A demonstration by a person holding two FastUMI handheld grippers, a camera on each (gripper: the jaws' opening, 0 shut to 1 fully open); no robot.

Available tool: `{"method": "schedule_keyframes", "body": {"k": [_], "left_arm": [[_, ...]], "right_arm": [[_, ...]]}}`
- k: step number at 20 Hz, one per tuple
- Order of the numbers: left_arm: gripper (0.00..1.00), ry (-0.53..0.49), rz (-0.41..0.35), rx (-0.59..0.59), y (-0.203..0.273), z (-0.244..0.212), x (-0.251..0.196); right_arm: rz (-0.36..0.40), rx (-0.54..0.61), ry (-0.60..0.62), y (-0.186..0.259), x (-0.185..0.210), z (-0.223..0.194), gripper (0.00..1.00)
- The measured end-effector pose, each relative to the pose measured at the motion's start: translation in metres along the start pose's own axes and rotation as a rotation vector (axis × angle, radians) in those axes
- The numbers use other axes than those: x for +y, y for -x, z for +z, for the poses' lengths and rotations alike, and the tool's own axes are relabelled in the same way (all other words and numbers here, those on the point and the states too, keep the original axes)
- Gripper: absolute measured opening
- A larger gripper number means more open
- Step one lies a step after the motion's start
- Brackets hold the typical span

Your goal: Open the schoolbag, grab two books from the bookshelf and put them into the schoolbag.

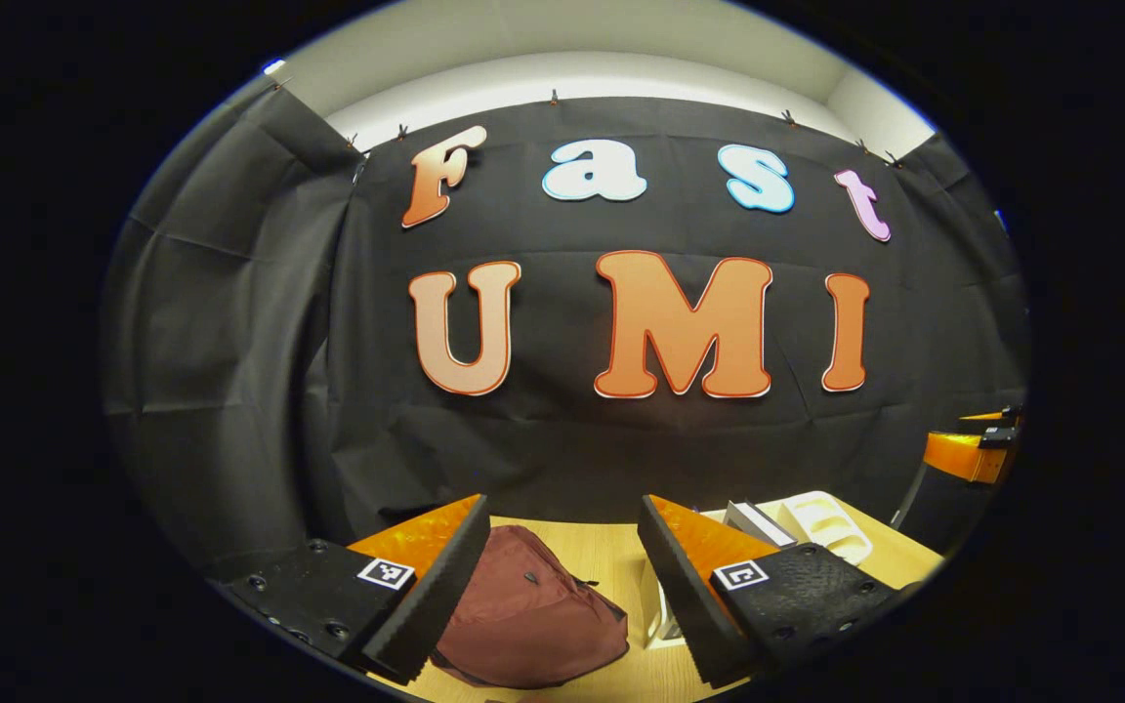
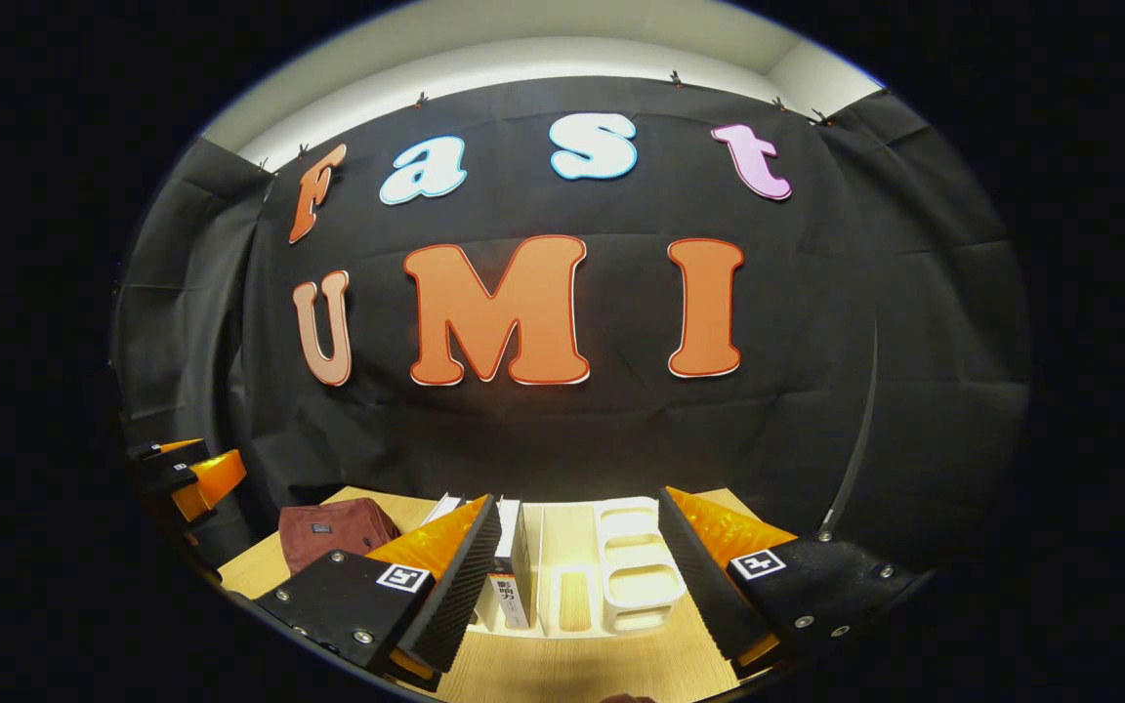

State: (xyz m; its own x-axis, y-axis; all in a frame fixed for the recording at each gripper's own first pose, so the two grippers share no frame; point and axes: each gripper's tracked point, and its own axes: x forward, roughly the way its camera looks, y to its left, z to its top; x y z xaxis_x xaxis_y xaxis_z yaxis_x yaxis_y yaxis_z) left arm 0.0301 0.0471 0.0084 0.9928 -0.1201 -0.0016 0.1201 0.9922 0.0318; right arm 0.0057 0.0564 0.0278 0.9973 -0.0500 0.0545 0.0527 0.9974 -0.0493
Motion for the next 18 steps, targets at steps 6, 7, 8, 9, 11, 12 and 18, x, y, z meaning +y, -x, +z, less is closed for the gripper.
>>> {"method": "schedule_keyframes", "body": {"k": [6, 7, 8, 9, 11, 12, 18], "left_arm": [[0.95, 0.007, -0.027, 0.001, -0.009, -0.001, -0.009], [0.95, 0.008, -0.027, 0.000, -0.009, 0.000, -0.008], [0.95, 0.009, -0.029, 0.000, -0.010, 0.001, -0.008], [0.95, 0.010, -0.028, -0.003, -0.012, 0.001, -0.008], [0.95, 0.005, -0.022, -0.002, -0.014, 0.002, -0.005], [0.95, -0.001, -0.013, -0.003, -0.014, 0.001, -0.002], [0.96, -0.034, -0.001, -0.011, -0.018, 0.002, 0.001]], "right_arm": [[-0.018, 0.009, -0.011, 0.000, -0.004, -0.002, 0.96], [-0.020, 0.010, -0.012, -0.001, -0.005, -0.003, 0.96], [-0.021, 0.013, -0.011, -0.002, -0.005, -0.003, 0.96], [-0.019, 0.018, -0.011, -0.003, -0.004, -0.005, 0.96], [-0.018, 0.026, -0.011, -0.004, -0.003, -0.007, 0.96], [-0.017, 0.031, -0.011, -0.005, -0.003, -0.009, 1.00], [-0.019, 0.051, 0.003, -0.008, -0.004, -0.016, 0.96]]}}
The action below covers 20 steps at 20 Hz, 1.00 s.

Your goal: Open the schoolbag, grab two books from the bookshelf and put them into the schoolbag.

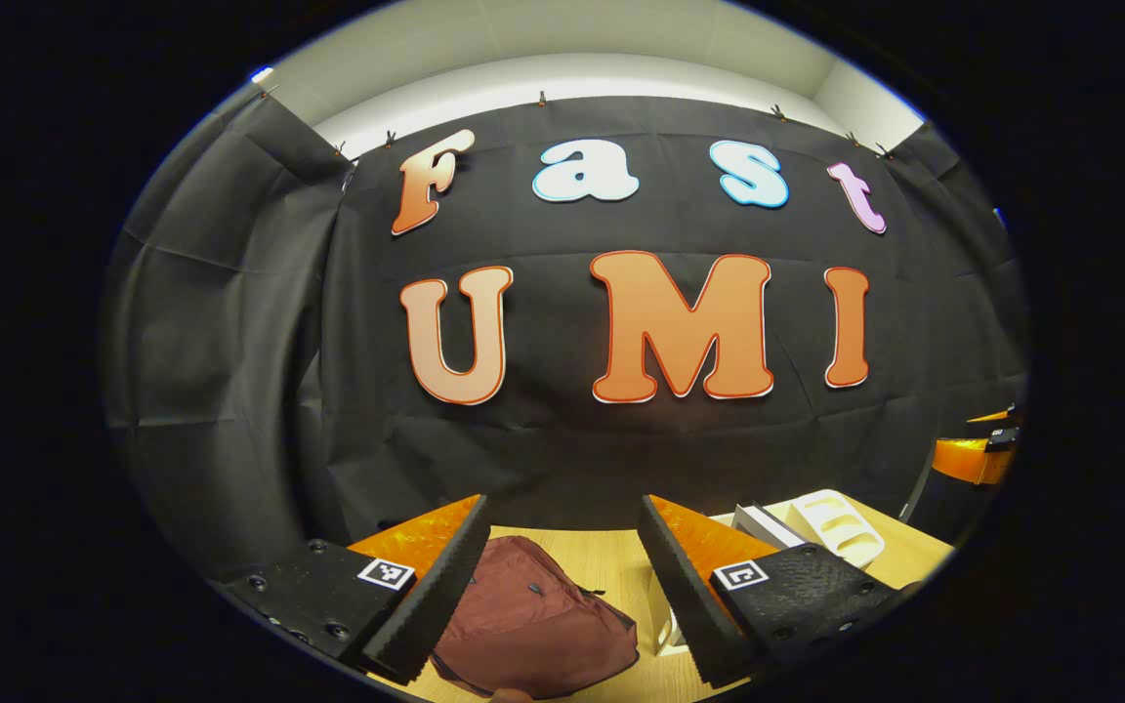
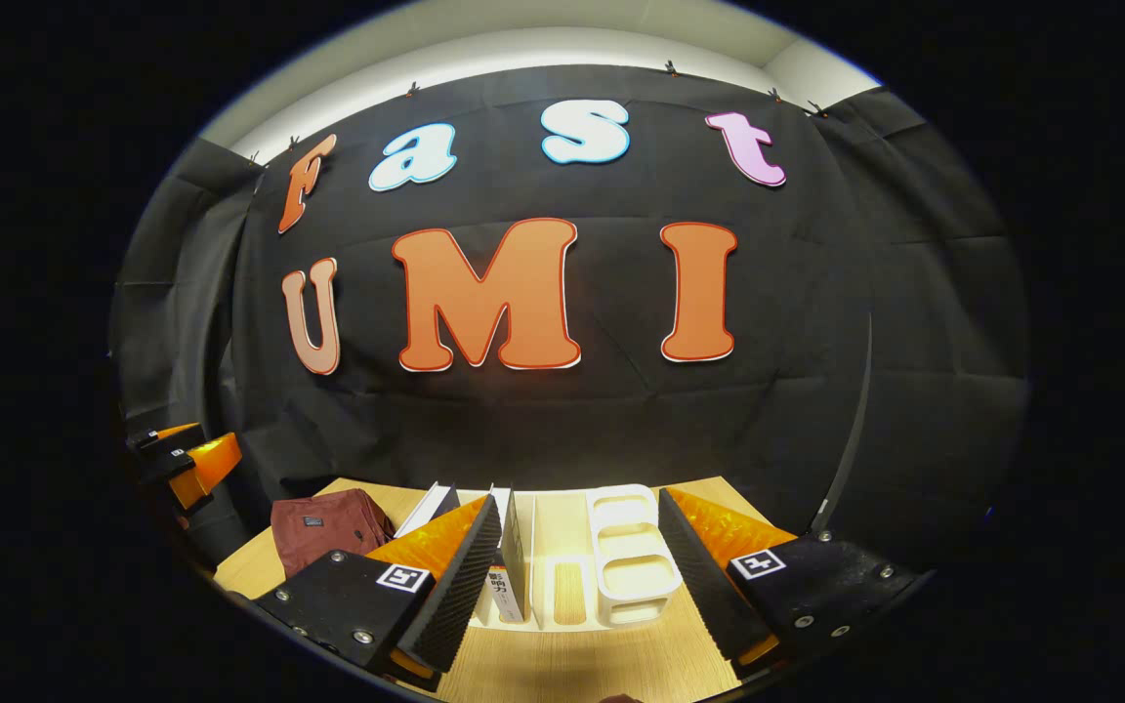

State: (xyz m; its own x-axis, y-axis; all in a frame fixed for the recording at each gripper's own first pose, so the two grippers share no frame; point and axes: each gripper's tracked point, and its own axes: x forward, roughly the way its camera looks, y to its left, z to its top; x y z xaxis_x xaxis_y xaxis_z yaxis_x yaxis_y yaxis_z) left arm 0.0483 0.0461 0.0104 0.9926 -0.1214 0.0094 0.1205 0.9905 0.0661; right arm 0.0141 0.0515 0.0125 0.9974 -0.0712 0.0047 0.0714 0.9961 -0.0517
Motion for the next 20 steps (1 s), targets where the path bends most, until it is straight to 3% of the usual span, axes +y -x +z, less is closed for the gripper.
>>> {"method": "schedule_keyframes", "body": {"k": [10, 11, 20], "left_arm": [[0.96, -0.155, -0.002, 0.058, -0.005, -0.033, 0.007], [1.00, -0.175, -0.005, 0.071, -0.005, -0.039, 0.008], [0.95, -0.425, -0.064, 0.274, 0.010, -0.168, -0.001]], "right_arm": [[-0.002, 0.051, -0.004, -0.001, -0.002, -0.018, 0.96], [-0.004, 0.059, -0.007, -0.001, -0.003, -0.020, 0.96], [-0.041, 0.147, -0.004, 0.001, -0.019, -0.051, 0.96]]}}
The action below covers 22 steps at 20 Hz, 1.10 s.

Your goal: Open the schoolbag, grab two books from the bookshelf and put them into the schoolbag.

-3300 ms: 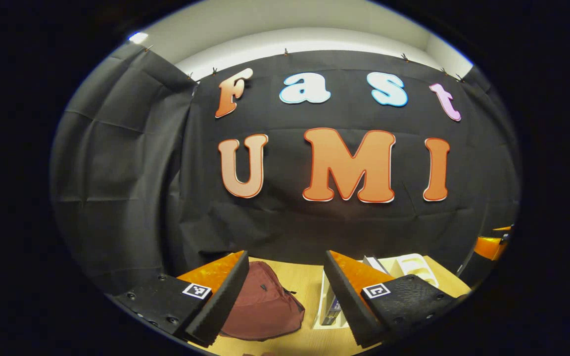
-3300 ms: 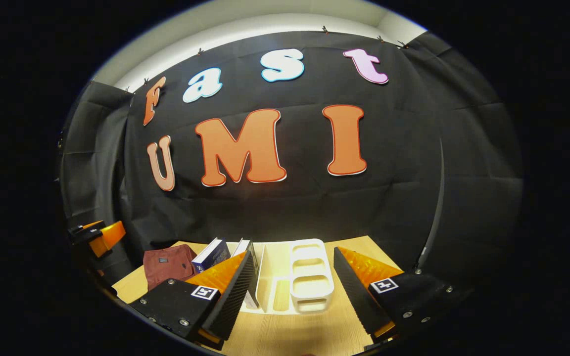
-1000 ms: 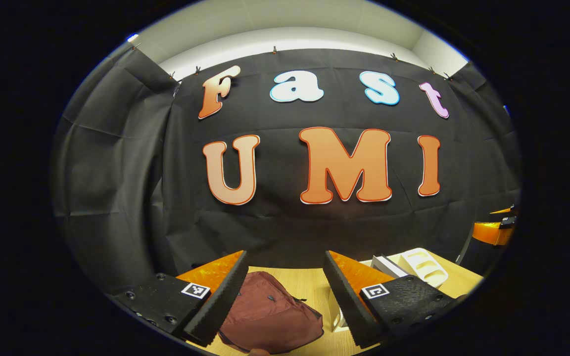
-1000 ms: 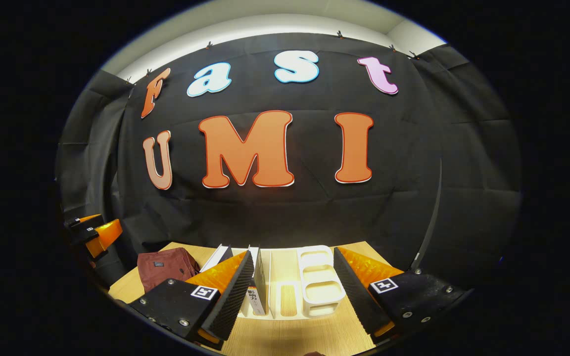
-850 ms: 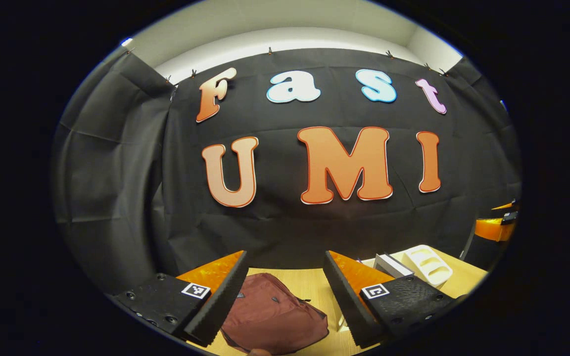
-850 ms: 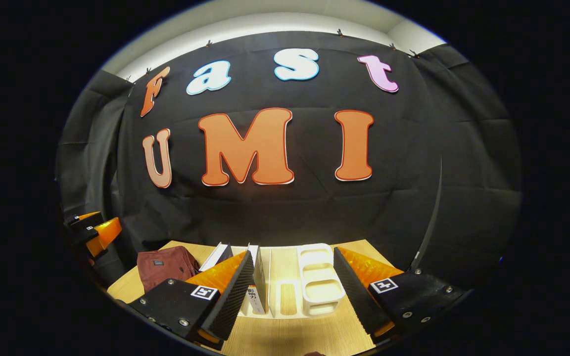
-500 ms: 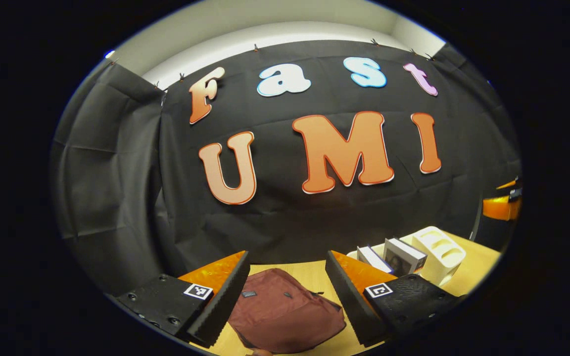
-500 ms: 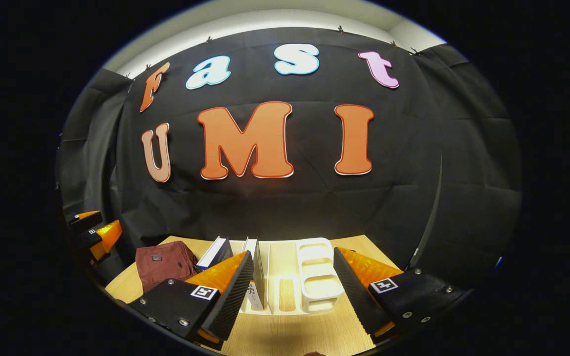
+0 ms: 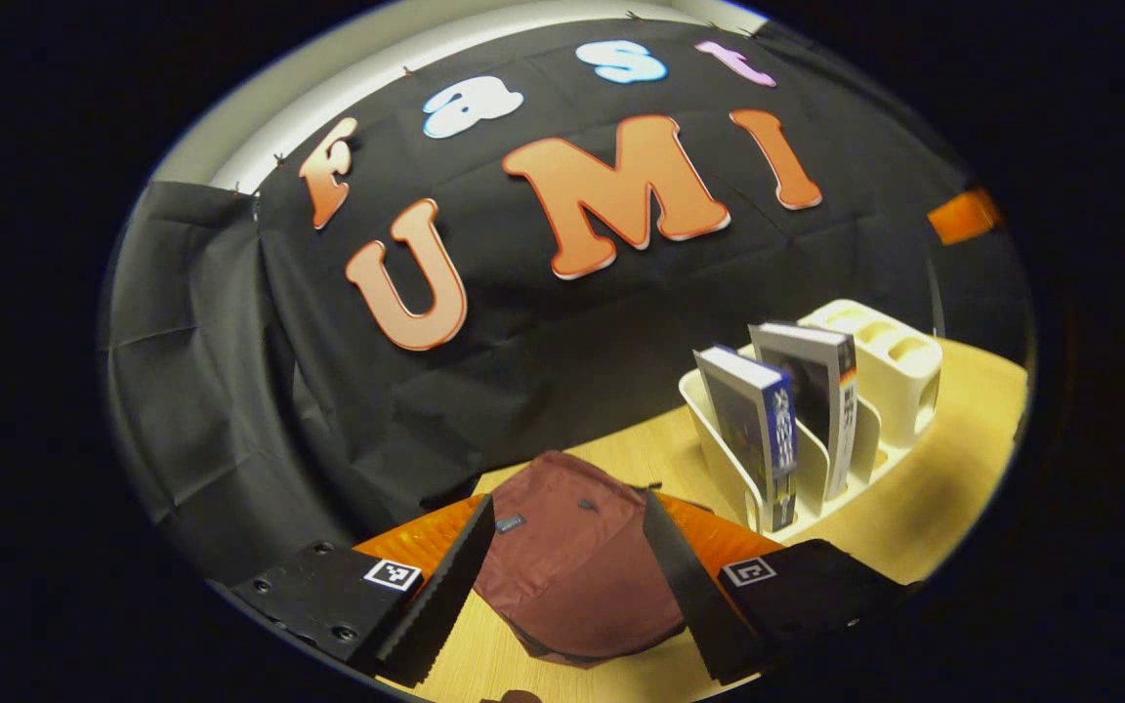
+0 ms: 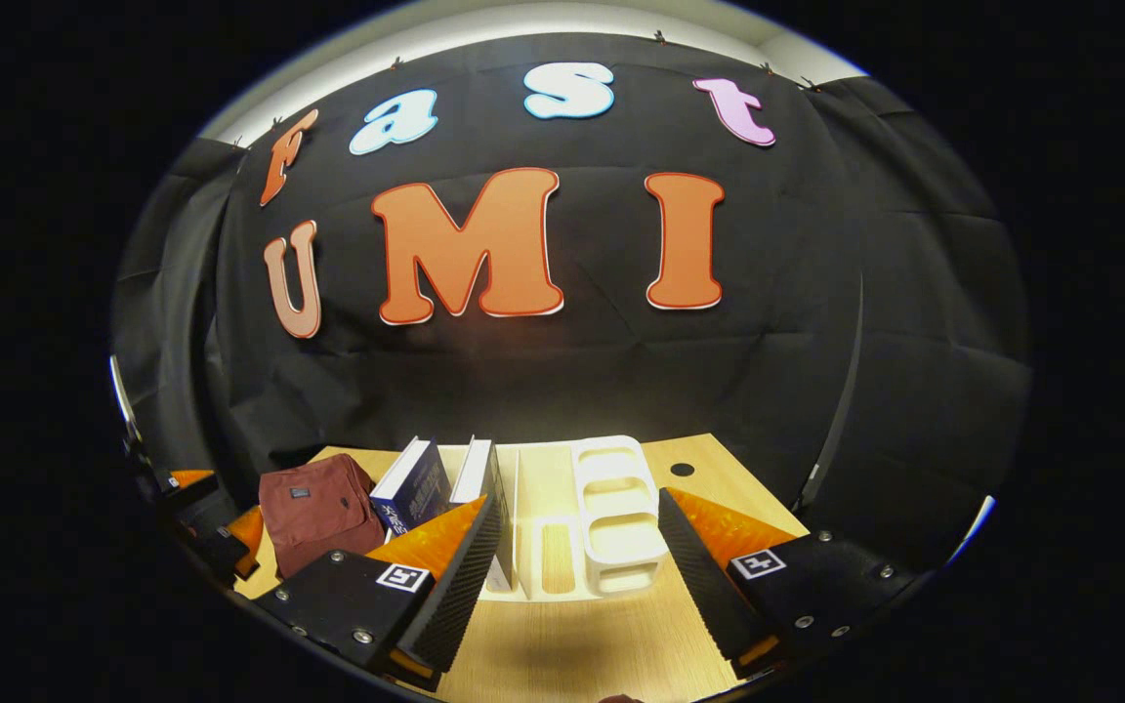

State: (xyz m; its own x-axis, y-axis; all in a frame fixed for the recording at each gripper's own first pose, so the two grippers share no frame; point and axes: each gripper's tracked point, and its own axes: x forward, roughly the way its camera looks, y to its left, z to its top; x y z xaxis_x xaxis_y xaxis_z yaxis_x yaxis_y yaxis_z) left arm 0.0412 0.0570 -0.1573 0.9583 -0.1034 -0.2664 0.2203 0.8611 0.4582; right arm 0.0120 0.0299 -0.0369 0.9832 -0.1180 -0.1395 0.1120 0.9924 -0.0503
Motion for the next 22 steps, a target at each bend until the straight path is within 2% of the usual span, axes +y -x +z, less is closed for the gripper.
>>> {"method": "schedule_keyframes", "body": {"k": [6, 9, 13, 22], "left_arm": [[0.96, -0.142, -0.093, 0.172, -0.004, -0.083, -0.059], [0.98, -0.191, -0.138, 0.219, -0.015, -0.111, -0.087], [0.98, -0.278, -0.169, 0.255, -0.036, -0.133, -0.112], [0.98, -0.386, -0.165, 0.340, -0.072, -0.154, -0.119]], "right_arm": [[-0.047, 0.056, 0.009, 0.002, -0.020, -0.018, 0.96], [-0.072, 0.078, 0.003, 0.003, -0.032, -0.025, 0.96], [-0.108, 0.101, -0.018, 0.006, -0.048, -0.030, 0.96], [-0.151, 0.154, -0.074, 0.007, -0.069, -0.050, 0.96]]}}
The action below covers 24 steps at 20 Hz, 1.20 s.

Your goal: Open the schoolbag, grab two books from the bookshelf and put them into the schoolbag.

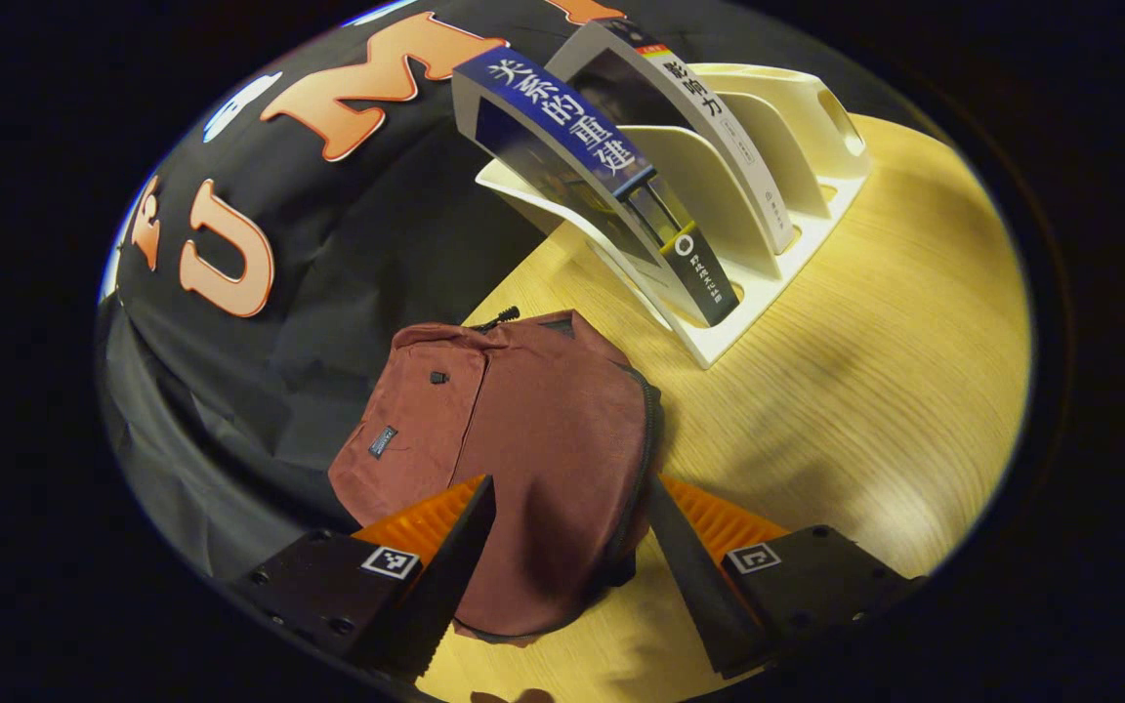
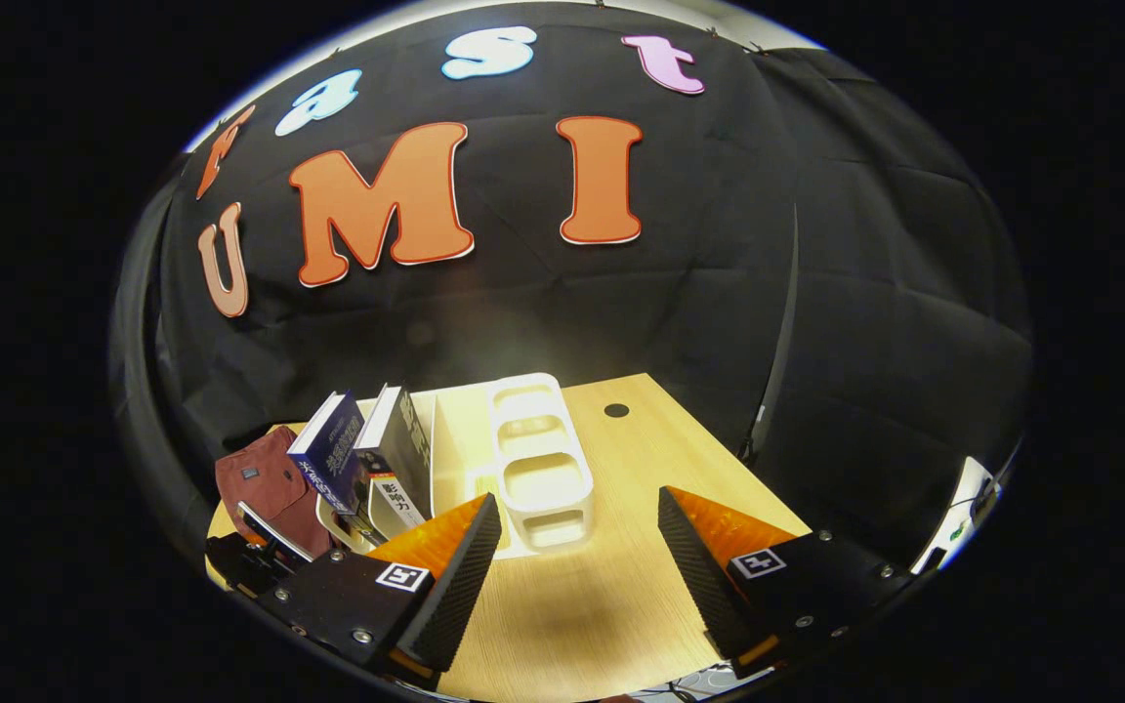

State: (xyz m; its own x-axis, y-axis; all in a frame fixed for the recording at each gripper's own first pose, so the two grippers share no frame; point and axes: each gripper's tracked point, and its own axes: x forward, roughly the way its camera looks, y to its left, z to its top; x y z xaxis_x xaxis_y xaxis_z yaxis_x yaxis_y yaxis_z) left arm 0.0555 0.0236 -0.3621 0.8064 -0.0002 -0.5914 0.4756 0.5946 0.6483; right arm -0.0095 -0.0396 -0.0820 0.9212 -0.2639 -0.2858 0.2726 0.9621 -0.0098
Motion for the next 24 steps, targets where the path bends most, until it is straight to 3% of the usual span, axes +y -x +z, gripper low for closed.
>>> {"method": "schedule_keyframes", "body": {"k": [3, 4, 5, 6, 7, 8, 9, 10, 11, 13, 17, 21, 24], "left_arm": [[0.95, 0.013, -0.004, 0.004, 0.005, -0.002, 0.006], [0.88, 0.017, -0.012, 0.006, 0.005, -0.001, 0.006], [0.74, 0.019, -0.018, 0.012, 0.005, -0.002, 0.006], [0.69, 0.017, -0.020, 0.015, 0.004, -0.001, 0.005], [0.54, 0.015, -0.022, 0.017, 0.006, 0.000, 0.005], [0.51, 0.012, -0.033, 0.024, 0.007, 0.000, 0.003], [0.41, 0.016, -0.045, 0.031, 0.008, 0.000, 0.000], [0.46, 0.018, -0.056, 0.040, 0.005, -0.001, -0.002], [0.20, 0.012, -0.063, 0.045, 0.007, -0.003, -0.002], [0.08, 0.003, -0.066, 0.023, 0.008, 0.000, 0.002], [0.04, -0.003, -0.122, 0.046, 0.012, -0.002, 0.008], [0.01, 0.054, -0.168, 0.012, 0.029, 0.017, 0.034], [0.00, 0.073, -0.210, -0.007, 0.040, 0.030, 0.061]], "right_arm": [[0.006, -0.001, 0.020, -0.001, 0.004, 0.001, 0.96], [0.015, 0.003, 0.020, -0.001, 0.005, -0.001, 0.96], [0.026, 0.004, 0.017, 0.000, 0.008, 0.000, 0.96], [0.038, -0.002, 0.018, -0.001, 0.011, 0.003, 0.96], [0.047, -0.007, 0.025, 0.000, 0.014, 0.005, 0.96], [0.051, -0.011, 0.034, 0.000, 0.015, 0.005, 0.96], [0.055, -0.014, 0.040, 0.000, 0.016, 0.007, 0.96], [0.063, -0.019, 0.040, 0.001, 0.018, 0.007, 0.96], [0.070, -0.024, 0.036, 0.002, 0.021, 0.008, 0.96], [0.078, -0.032, 0.028, 0.003, 0.026, 0.009, 0.96], [0.129, -0.040, 0.035, 0.008, 0.048, 0.010, 0.96], [0.164, -0.071, 0.139, 0.020, 0.068, 0.014, 0.96], [0.214, -0.049, 0.059, 0.026, 0.088, 0.012, 0.97]]}}
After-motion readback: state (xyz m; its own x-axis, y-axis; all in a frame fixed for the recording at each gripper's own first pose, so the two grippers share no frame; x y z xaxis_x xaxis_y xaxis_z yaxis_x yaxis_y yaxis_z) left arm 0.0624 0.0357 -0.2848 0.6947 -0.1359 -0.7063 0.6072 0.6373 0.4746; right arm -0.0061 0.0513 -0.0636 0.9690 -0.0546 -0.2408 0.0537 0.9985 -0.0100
